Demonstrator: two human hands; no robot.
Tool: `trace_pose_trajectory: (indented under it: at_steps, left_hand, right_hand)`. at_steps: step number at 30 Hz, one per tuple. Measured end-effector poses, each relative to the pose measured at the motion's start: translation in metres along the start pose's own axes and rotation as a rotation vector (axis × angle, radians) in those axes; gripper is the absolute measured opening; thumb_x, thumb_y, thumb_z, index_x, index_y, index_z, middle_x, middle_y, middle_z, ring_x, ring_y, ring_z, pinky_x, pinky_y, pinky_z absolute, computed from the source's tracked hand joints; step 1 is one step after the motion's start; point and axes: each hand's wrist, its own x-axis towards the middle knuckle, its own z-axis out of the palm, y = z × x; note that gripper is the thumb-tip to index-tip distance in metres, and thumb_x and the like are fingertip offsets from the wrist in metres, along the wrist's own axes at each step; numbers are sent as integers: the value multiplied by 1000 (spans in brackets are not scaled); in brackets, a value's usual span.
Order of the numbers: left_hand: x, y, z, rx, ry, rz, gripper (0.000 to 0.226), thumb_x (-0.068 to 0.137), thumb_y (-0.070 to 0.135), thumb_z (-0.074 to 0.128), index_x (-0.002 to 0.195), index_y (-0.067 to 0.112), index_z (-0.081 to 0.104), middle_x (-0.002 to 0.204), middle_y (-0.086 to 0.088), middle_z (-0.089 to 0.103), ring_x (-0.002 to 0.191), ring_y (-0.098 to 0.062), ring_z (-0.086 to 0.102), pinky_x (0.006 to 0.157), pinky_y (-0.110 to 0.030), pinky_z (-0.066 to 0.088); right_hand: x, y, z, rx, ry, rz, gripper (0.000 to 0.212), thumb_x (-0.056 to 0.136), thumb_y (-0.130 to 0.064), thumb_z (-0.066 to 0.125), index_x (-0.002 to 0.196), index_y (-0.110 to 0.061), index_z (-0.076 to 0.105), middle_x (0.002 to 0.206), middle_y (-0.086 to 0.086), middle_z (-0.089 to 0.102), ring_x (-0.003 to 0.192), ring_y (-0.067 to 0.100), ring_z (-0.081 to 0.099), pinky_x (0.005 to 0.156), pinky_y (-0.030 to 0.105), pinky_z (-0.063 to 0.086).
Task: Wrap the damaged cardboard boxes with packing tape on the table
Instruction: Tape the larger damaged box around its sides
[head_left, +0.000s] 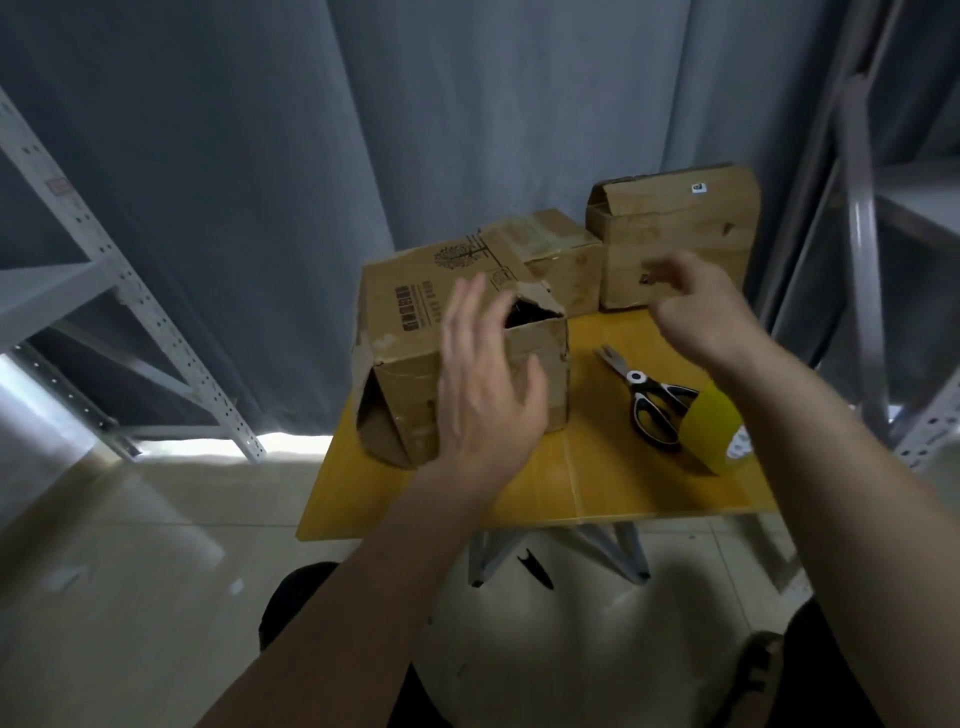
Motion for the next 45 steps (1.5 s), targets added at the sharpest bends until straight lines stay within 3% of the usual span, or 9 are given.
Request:
trace_pose_trajectory:
  at_steps: [4, 7, 10, 16, 19, 23, 30, 35, 45]
  left_hand:
    - [-27, 15, 33, -211, -337, 74, 41, 92, 21, 53, 132, 16, 52, 131, -1, 55, 119, -15, 51, 99, -33, 44]
    - [-35, 18, 58, -291, -718, -201, 47, 94, 29, 60, 139, 24, 45, 135, 3, 52, 121, -16, 51, 99, -34, 45]
    - [-33, 14, 75, -428, -936, -528, 54, 94, 31, 63, 143, 19, 41, 137, -3, 52, 122, -21, 53, 103, -39, 46]
    - [-31, 26, 90, -576, -958, -794, 49, 97, 23, 59, 141, 7, 44, 132, -12, 58, 112, -23, 60, 98, -37, 51]
    - [-34, 41, 92, -794, -959, -989, 41, 98, 17, 57, 136, 3, 48, 125, -14, 61, 108, -23, 62, 85, -29, 55]
    - [-39, 46, 96, -921, -893, -1157, 35, 100, 8, 51, 132, -3, 48, 131, -22, 56, 118, -32, 59, 96, -37, 52]
    - [-39, 48, 108, -692, -908, -838, 49, 98, -3, 47, 146, 3, 37, 145, -13, 47, 129, -25, 49, 104, -35, 45]
    - [-35, 45, 120, -630, -985, -671, 71, 88, -14, 54, 149, 14, 33, 147, -6, 47, 132, -23, 46, 105, -38, 44]
    - [-33, 42, 142, -493, -973, -575, 59, 74, 11, 83, 127, 21, 59, 121, -5, 65, 112, -26, 58, 97, -39, 49]
  right_hand:
    - [-3, 19, -33, -52, 123, 9, 73, 84, 8, 51, 147, -23, 32, 150, 2, 37, 140, 23, 32, 111, 43, 36]
    - [0, 45, -54, -138, 222, 67, 69, 84, 12, 47, 145, -20, 36, 148, 6, 41, 138, 27, 35, 107, 43, 40]
    - [-4, 80, -68, 111, 334, 250, 55, 88, 12, 38, 137, -11, 48, 135, 12, 53, 125, 26, 48, 90, 31, 41]
    - [-26, 135, -47, 290, 131, 554, 43, 90, 5, 48, 130, -11, 54, 128, 16, 57, 105, 27, 53, 87, 38, 44]
    - [-27, 140, -32, 302, 199, 554, 41, 87, 1, 59, 127, -5, 55, 124, 18, 60, 94, 24, 51, 80, 32, 39]
    - [-25, 142, -27, 374, 259, 545, 39, 86, -3, 66, 124, -2, 56, 119, 17, 61, 91, 24, 53, 79, 31, 40]
    - [-25, 144, -23, 390, 295, 481, 30, 90, 0, 56, 119, -6, 58, 103, 8, 58, 93, 25, 56, 78, 31, 41]
    - [-25, 142, -19, 330, 284, 379, 22, 92, 2, 52, 111, -7, 59, 98, 6, 59, 77, 14, 55, 58, 17, 38]
    - [-18, 140, -22, 341, 192, 266, 21, 92, -2, 59, 93, -24, 62, 90, -1, 66, 86, 15, 63, 75, 30, 51]
